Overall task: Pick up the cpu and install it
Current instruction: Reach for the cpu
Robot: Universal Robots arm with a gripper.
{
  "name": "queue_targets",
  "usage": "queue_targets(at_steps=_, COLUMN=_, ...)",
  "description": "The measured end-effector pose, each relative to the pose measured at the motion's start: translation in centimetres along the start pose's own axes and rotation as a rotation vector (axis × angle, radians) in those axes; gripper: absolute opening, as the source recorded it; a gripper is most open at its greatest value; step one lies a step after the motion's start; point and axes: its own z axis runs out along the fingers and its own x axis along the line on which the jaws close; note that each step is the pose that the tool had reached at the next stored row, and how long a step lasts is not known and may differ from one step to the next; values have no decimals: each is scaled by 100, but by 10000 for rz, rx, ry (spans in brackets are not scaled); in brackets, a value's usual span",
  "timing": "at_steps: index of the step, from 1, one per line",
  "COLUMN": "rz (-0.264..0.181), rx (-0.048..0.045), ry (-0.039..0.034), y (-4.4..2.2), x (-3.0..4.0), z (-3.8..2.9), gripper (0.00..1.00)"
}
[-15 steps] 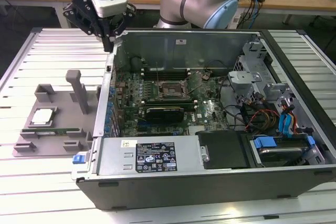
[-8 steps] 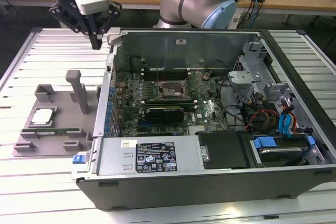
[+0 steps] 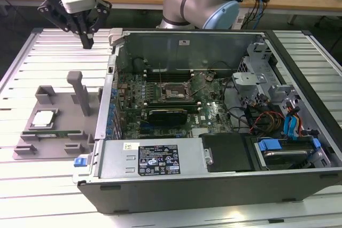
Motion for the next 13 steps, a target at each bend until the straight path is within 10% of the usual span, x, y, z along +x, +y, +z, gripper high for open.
queue_targets(at_steps=7, rz=-4, rx=-4, ry=-50, y=53, x=263, z=7, gripper=11)
queue_targets(at_steps=13, rz=-4, rx=-7, ry=-94, y=121, x=737, z=21, gripper=11)
